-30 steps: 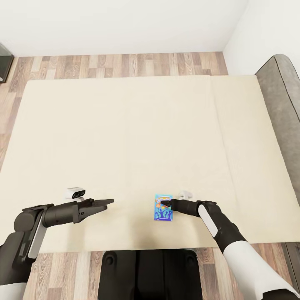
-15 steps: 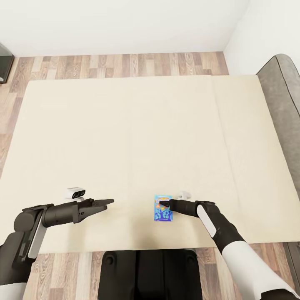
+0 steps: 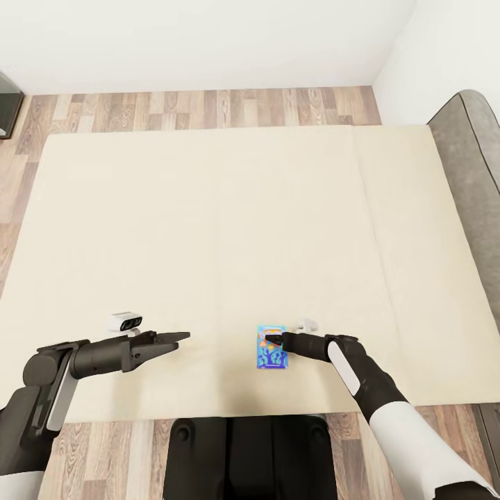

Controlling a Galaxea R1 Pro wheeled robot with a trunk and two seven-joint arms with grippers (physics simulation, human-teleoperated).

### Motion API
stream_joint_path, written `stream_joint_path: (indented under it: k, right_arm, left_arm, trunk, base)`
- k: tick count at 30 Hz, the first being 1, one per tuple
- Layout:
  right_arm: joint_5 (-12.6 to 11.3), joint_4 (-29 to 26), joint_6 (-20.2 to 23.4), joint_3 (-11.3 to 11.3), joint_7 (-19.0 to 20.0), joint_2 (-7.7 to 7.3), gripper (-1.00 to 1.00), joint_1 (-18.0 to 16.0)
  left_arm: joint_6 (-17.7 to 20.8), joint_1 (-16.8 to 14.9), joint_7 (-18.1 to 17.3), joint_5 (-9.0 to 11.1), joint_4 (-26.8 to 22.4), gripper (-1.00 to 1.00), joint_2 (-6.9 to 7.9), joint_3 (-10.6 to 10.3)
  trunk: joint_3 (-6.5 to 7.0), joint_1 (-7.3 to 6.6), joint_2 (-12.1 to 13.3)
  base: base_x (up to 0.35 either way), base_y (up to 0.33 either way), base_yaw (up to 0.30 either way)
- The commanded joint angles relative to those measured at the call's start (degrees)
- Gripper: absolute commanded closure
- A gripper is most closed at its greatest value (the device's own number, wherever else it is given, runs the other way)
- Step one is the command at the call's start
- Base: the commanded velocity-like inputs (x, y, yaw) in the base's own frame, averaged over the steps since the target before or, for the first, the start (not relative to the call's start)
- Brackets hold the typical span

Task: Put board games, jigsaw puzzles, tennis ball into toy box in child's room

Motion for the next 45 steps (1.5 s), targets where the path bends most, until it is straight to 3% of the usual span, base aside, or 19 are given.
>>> stream_joint_path:
  k: [1,18,26,33,45]
  right_arm:
    - [-0.1,0.0,0.2,0.1,0.0,-0.03,-1.00,0.0]
    - [-0.2,0.1,0.2,0.1,0.0,0.03,-1.00,0.0]
    - [-0.1,0.1,-0.1,0.1,-0.3,0.49,-1.00,-0.1]
    - [0.2,0.2,-0.1,0.2,-0.2,2.22,-1.00,-0.1]
    - [0.2,0.2,-0.1,0.2,-0.3,2.49,-1.00,-0.1]
  left_arm:
    - [0.6,0.0,-0.2,0.0,0.0,-1.00,0.01,0.0]
    - [0.6,0.0,-0.2,-0.1,0.0,-1.00,0.01,0.0]
    - [0.5,0.0,-0.2,-0.1,0.0,-1.00,-0.47,0.1]
    - [0.4,0.0,-0.2,0.0,0.0,-1.00,-0.28,0.1]
    - [0.3,0.0,-0.2,-0.1,0.0,-1.00,-0.25,0.1]
  trunk:
    - [-0.06,0.03,-0.1]
    - [-0.06,0.03,-0.1]
    - [-0.06,0.03,-0.1]
    - [-0.06,0.03,-0.1]
    - [-0.06,0.03,-0.1]
  base:
    - [0.000,0.000,0.000]
    - [0.000,0.000,0.000]
    - [0.000,0.000,0.000]
    - [0.000,0.000,0.000]
    - [0.000,0.026,0.000]
